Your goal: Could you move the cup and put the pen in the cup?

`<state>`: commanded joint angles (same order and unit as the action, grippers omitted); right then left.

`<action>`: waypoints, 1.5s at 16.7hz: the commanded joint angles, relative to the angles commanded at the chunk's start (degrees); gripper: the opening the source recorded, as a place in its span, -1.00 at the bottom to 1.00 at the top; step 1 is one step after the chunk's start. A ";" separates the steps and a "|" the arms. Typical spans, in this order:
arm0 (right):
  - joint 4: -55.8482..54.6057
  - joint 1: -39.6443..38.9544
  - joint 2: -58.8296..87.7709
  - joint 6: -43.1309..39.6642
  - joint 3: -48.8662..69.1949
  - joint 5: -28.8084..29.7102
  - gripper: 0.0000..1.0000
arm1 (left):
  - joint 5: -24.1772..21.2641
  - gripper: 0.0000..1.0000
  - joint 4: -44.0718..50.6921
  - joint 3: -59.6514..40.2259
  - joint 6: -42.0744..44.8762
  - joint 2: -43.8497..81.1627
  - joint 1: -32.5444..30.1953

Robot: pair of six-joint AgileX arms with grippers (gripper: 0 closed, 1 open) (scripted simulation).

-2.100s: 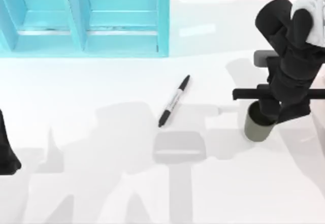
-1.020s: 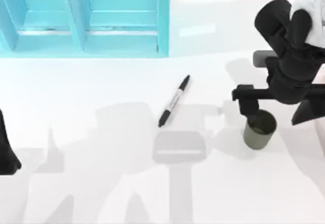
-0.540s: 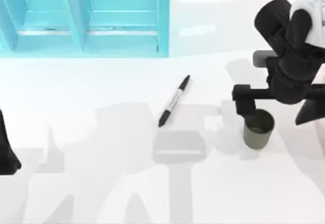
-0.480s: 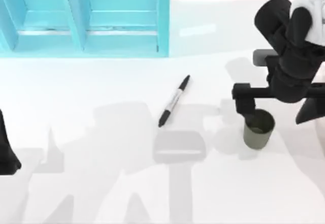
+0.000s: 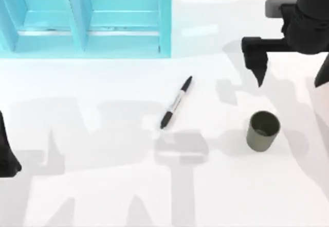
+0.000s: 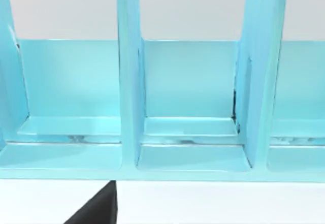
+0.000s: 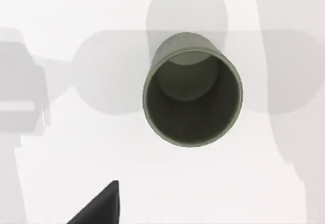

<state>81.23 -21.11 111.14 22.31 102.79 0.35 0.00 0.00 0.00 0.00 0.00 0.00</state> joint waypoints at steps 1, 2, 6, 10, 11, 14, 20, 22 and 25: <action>3.09 0.03 -0.16 -0.08 2.94 0.02 1.00 | 0.00 1.00 0.00 0.00 0.00 0.00 0.00; 5.58 0.07 -0.35 -0.15 5.38 0.03 1.00 | 0.00 1.00 0.00 0.00 0.00 0.00 0.00; 9.49 0.17 -0.96 -0.36 9.21 0.01 1.00 | 0.00 1.00 0.00 0.00 0.00 0.00 0.00; 9.26 -0.07 -0.71 -0.20 9.13 -0.01 1.00 | 0.00 1.00 0.00 0.00 0.00 0.00 0.00; 8.82 -0.25 -0.20 0.49 9.35 -0.13 1.00 | 0.00 1.00 0.00 0.00 0.00 0.00 0.00; 5.61 -1.76 3.50 5.77 10.96 -0.93 1.00 | 0.00 1.00 0.00 0.00 0.00 0.00 0.00; -5.60 -7.37 15.74 23.68 15.51 -3.94 1.00 | 0.00 1.00 0.00 0.00 0.00 0.00 0.00; -9.76 -9.20 19.62 29.91 16.78 -4.95 1.00 | 0.00 1.00 0.00 0.00 0.00 0.00 0.00; -14.52 -11.27 23.78 36.61 18.19 -6.02 1.00 | 0.00 1.00 0.00 0.00 0.00 0.00 0.00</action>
<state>66.71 -32.38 134.92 58.92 120.98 -5.67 0.00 0.00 0.00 0.00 0.00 0.00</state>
